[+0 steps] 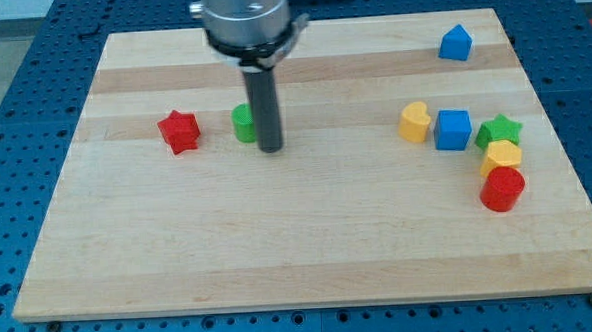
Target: Push the green circle along with red star a bit left
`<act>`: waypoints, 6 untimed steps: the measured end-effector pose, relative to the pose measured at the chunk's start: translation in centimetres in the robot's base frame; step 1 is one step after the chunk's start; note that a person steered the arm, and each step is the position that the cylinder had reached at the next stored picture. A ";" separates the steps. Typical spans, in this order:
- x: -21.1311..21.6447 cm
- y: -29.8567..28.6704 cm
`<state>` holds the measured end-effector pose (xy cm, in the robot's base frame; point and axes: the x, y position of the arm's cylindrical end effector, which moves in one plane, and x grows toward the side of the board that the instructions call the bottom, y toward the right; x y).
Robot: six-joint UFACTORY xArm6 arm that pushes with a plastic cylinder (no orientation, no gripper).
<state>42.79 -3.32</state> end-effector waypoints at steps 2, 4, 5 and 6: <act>-3.4 2.2; -3.2 -5.1; -3.2 -7.9; -3.3 -7.2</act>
